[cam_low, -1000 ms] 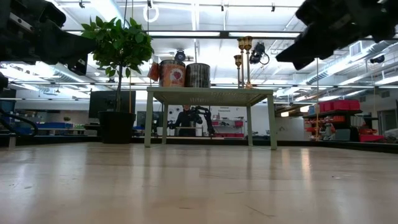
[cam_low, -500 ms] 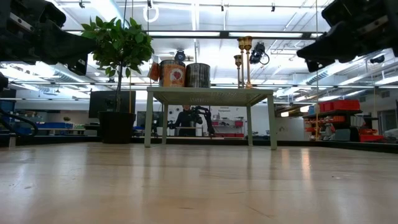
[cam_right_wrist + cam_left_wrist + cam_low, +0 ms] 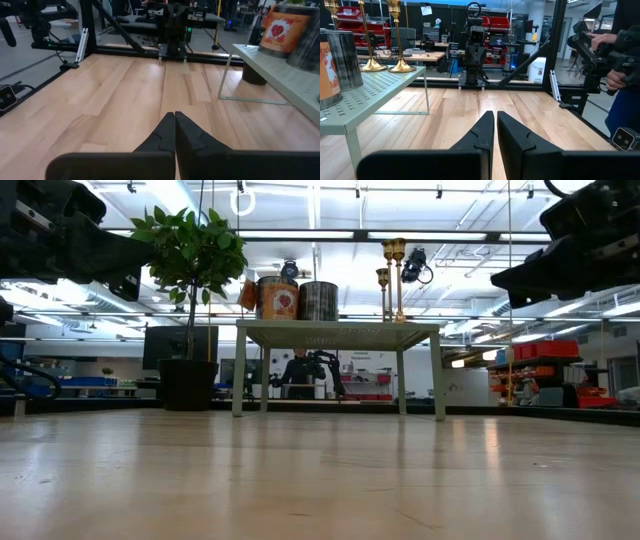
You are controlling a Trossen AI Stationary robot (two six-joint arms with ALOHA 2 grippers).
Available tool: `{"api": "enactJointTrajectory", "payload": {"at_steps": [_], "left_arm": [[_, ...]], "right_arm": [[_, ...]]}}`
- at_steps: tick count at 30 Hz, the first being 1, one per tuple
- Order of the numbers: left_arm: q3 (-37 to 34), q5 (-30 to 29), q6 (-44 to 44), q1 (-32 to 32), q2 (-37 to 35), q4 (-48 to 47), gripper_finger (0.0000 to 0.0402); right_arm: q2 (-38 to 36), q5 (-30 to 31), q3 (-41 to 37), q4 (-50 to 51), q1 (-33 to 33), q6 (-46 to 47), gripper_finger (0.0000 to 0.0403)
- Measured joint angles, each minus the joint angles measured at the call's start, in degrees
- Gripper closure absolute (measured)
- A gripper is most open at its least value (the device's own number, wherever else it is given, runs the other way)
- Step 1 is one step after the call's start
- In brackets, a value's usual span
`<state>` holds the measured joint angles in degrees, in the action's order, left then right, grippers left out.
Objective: Pick & Place candle stick holders
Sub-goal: Return to Home Position
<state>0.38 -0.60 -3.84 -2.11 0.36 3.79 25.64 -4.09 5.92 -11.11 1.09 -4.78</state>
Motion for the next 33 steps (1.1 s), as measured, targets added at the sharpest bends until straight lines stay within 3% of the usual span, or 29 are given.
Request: {"api": "enactJointTrajectory", "payload": {"at_steps": [12,33], "left_arm": [[0.0,0.0,0.0,0.0,0.0,0.0,0.0371],[0.0,0.0,0.0,0.0,0.0,0.0,0.0371]], "right_arm": [[-7.1,-1.5,-5.0,-0.4,-1.3,0.4,0.0403],[-19.3,-3.5,-5.1,7.1,-1.3,-0.2,0.0403]]}}
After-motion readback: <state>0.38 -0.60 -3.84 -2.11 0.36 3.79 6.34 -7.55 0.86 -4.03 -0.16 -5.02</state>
